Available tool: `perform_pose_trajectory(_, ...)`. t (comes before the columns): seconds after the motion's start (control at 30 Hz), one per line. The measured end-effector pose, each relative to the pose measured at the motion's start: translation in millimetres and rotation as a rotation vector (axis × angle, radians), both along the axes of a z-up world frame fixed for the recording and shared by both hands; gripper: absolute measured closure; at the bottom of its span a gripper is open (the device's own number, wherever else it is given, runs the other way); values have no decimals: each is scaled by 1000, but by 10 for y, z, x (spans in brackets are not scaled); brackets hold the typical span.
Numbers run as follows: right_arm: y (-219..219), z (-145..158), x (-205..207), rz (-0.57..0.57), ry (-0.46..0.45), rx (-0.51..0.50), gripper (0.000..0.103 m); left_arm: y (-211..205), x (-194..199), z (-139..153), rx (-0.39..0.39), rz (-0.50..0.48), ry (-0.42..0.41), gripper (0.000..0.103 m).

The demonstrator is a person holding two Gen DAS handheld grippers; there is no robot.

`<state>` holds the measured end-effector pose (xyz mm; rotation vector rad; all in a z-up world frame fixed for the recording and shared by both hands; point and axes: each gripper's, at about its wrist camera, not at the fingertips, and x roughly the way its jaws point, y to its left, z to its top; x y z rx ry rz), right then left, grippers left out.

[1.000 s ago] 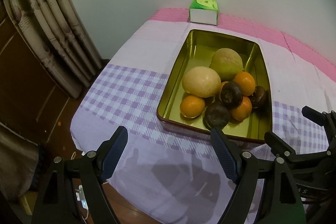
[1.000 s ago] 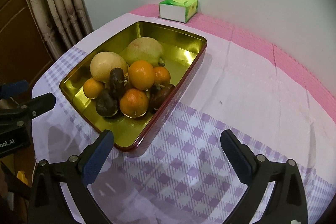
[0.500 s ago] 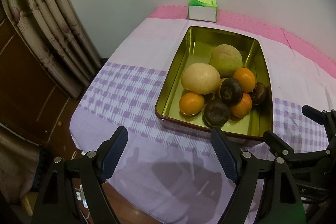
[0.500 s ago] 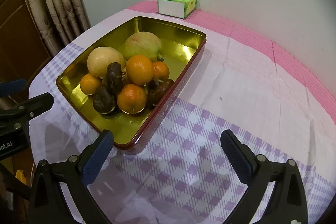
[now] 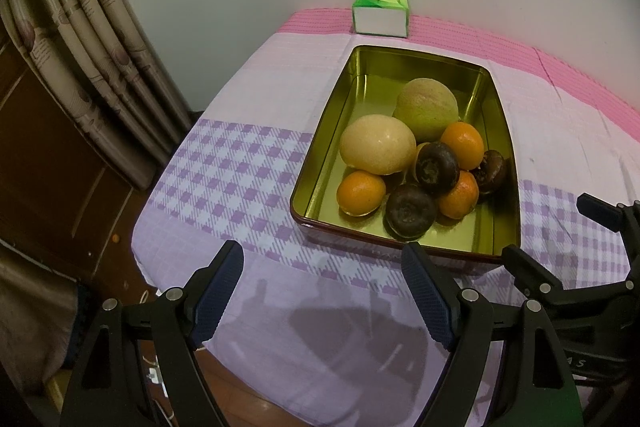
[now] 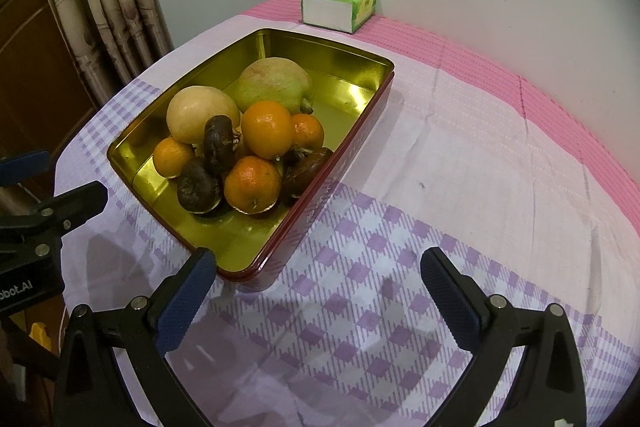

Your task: Organize fruits

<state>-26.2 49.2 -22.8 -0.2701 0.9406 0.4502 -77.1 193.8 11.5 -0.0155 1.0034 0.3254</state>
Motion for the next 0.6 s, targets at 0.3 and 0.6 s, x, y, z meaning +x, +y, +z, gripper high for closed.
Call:
perform_pose_trajectory(0.3,-7,0,-9,3,3,0,2,-11,4,-18,6,-7,5,22)
perform_pose_trajectory(0.6,-29,8,-47,-4,4,8,2,-48,5,-20,16,-23,7,22)
